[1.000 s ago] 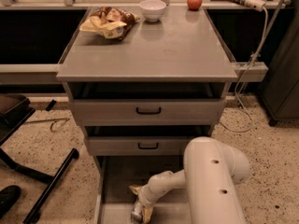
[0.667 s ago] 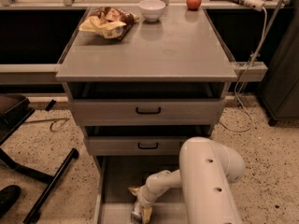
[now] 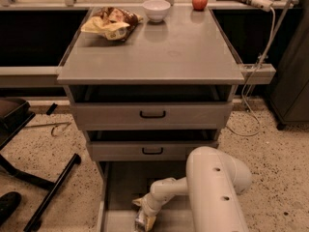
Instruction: Pick blue plastic bottle from bottom drawer and place on counter
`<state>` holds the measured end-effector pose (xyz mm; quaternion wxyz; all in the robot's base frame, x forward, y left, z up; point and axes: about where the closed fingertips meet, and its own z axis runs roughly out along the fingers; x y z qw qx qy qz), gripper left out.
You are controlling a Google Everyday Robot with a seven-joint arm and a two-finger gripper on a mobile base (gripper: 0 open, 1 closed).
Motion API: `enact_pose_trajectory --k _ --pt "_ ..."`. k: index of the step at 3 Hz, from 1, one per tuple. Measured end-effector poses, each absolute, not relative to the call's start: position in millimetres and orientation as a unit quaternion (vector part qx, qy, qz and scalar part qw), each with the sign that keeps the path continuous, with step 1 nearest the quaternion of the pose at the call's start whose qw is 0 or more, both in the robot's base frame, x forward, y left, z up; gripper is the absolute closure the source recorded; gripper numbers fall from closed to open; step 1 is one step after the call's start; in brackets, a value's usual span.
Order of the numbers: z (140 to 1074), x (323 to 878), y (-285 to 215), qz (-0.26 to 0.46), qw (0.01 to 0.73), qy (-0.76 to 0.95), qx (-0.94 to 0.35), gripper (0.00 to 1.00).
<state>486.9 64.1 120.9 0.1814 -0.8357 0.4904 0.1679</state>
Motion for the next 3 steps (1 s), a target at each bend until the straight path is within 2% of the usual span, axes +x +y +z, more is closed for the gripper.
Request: enact_pose_trajectory --k 3 --pt "137 483 53 0.154 0.19 0.509 -0.825 0.88"
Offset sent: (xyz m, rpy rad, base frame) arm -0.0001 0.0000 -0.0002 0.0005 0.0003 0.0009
